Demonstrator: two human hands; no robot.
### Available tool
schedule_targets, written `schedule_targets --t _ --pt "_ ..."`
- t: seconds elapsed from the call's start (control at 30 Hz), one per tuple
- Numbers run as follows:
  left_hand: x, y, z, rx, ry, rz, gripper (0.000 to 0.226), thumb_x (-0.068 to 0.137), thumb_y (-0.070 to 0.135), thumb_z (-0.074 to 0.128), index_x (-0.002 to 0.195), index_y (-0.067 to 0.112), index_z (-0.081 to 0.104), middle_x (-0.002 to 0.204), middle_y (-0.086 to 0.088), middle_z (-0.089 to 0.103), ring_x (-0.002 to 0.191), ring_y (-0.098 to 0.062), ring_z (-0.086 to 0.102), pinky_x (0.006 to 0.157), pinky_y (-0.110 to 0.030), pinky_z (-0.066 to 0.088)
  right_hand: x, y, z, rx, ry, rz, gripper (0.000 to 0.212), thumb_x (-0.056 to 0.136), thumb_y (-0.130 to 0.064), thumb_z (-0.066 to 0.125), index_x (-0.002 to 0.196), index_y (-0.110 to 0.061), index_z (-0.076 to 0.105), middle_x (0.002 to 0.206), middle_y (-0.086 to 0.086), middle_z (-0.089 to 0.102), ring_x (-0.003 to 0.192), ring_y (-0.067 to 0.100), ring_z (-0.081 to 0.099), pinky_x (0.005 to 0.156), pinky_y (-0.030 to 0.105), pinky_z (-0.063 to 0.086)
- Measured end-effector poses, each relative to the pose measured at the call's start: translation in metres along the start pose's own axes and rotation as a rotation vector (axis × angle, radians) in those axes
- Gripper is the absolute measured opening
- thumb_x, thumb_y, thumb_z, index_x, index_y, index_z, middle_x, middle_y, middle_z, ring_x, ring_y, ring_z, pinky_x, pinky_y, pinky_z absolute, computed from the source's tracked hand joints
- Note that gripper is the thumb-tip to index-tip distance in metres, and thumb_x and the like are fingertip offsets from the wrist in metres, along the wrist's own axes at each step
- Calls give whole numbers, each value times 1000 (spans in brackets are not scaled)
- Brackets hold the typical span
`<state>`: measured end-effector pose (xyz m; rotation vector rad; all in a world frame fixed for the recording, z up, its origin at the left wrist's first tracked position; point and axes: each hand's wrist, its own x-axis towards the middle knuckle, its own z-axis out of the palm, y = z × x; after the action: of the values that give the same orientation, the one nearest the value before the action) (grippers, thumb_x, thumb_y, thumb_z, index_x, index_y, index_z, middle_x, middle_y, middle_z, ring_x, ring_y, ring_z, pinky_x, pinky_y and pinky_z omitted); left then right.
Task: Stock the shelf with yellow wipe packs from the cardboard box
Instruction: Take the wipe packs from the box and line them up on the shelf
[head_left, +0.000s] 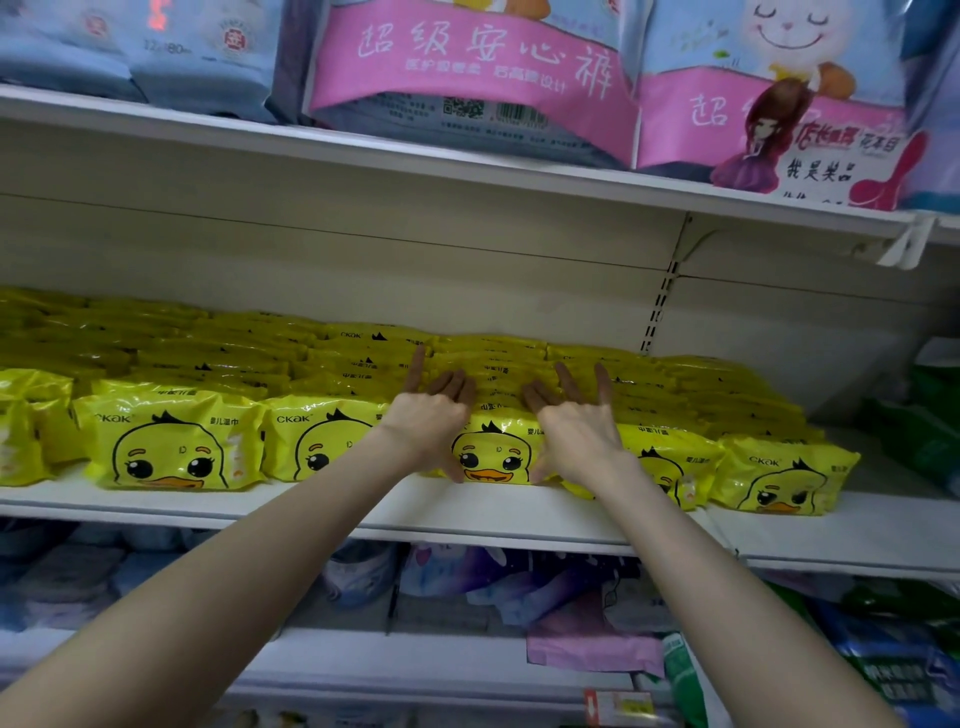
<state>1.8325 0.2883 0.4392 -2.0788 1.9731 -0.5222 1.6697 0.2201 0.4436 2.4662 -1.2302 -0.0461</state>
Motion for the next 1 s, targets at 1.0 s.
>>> schedule_targets --t 1.0 --pt "41 122 -46 -219 102 96 114 72 71 58 150 11 1 159 -9 2 146 -23 10 114 -57 -8 -62 134 36 203 -46 29 111 66 -61 71 151 -25 10 158 -4 14 147 21 2 113 54 -4"
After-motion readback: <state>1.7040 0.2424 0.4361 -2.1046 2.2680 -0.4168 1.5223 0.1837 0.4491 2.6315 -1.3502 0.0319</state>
